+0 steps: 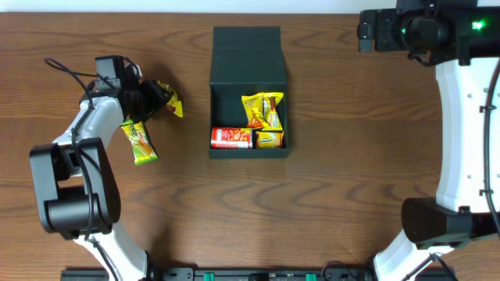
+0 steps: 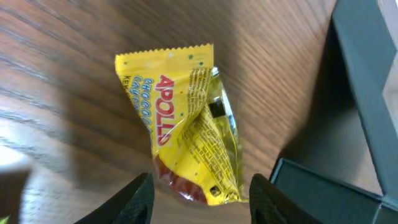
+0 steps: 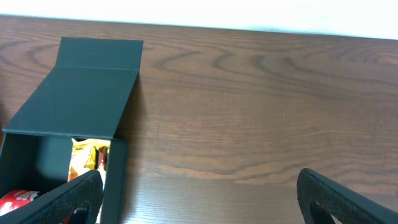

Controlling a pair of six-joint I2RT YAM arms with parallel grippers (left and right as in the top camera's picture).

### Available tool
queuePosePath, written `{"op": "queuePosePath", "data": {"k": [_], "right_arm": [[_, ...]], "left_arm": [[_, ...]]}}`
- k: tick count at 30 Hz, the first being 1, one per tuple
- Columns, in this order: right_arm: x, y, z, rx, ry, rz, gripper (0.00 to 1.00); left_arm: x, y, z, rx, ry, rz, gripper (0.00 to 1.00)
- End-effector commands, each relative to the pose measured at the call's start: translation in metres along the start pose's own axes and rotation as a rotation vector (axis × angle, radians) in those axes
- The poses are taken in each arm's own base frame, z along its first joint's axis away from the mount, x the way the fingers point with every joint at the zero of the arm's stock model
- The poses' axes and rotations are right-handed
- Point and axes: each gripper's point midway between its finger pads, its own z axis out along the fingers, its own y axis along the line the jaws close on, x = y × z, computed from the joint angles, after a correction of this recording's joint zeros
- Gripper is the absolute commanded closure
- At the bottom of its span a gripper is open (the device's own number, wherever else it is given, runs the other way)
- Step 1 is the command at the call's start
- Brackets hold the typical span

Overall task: Pack container
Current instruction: 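Move the left gripper to the yellow Apollo chocolate wafer and grasp it, then carry the Apollo wafer into the box beside the Julie's pack and release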

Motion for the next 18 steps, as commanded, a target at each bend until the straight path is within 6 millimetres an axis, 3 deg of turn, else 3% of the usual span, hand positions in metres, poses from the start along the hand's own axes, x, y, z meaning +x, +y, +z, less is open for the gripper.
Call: {"op": "queuePosePath", "data": {"k": [1, 11, 13, 16, 18], "right_arm": [[0.0013, 0.0005, 0.0019, -0.005, 0.005, 0.004, 0.01], [0.0012, 0.0005, 0.0019, -0.005, 0.005, 0.004, 0.01], [0.001, 0.0005, 0.0019, -0.006, 0.004, 0.004, 0.01], [0.0013, 0.0005, 0.002, -0.006, 0.005, 0.004, 0.01], [0.0013, 0.0005, 0.002, -0.006, 0.005, 0.004, 0.01]], "left_arm": [[0.0165, 0.0062, 0.0202, 0.027, 0.081, -0.057, 0.53], [0.02, 0.0116, 0.0242, 0.012, 0.094, -0.078, 0.53], [0.0186, 0.0147, 0.0246, -0.006, 0.085, -0.08, 0.6], [0.018, 0.0155, 0.0246, -0.011, 0.082, -0.086, 0.8], [0.0179, 0.0154, 0.0246, -0.01, 0.081, -0.086, 0.83]]}}
